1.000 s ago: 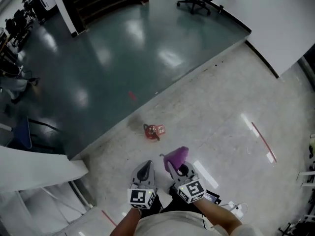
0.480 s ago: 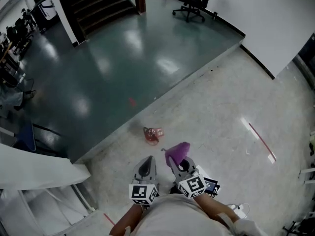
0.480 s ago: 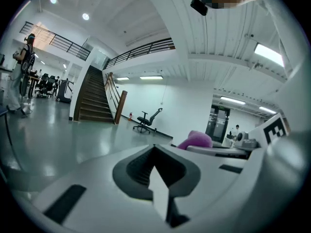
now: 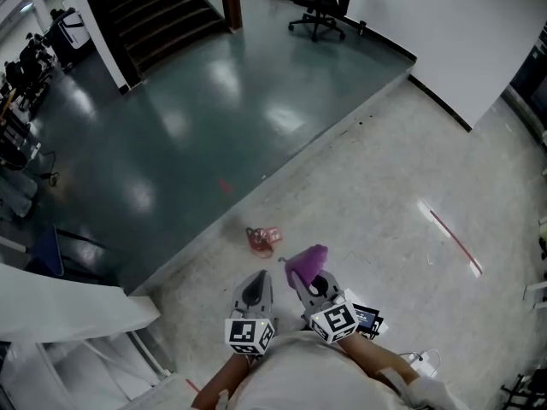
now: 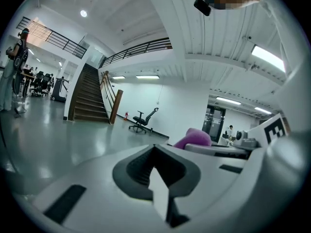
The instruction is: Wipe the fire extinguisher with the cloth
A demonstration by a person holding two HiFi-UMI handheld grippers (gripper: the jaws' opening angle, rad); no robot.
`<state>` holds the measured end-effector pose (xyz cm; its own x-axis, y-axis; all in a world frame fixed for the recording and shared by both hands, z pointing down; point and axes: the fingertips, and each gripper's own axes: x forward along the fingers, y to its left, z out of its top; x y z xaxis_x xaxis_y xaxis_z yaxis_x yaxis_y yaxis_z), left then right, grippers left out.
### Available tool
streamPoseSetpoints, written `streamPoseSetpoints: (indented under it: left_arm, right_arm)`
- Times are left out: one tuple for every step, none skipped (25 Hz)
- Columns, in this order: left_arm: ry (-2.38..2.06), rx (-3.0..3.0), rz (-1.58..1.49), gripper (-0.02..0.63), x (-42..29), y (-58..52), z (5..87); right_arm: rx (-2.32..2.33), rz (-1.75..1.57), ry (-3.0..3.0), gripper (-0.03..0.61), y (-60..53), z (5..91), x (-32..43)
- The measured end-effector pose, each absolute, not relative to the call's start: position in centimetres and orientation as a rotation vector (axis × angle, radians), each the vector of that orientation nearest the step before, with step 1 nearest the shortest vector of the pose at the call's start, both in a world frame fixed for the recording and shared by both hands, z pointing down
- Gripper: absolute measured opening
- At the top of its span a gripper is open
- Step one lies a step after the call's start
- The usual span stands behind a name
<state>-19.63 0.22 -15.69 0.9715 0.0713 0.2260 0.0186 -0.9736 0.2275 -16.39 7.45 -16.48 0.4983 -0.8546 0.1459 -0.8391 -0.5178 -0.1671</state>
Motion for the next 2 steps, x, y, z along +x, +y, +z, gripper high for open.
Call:
streamPoseSetpoints:
  left_arm:
    - [0.071, 2.895, 0.345, 0.005, -19.60, 0.24, -15.73]
    - [0.075, 2.896, 0.347, 0.005, -19.57, 0.26, -15.76]
  right_arm:
    - [-2.655, -0.323, 1.502, 0.055, 7.45, -16.56, -16.35]
    - [-2.656, -0.322, 1.501, 0.055, 7.45, -16.64, -16.30]
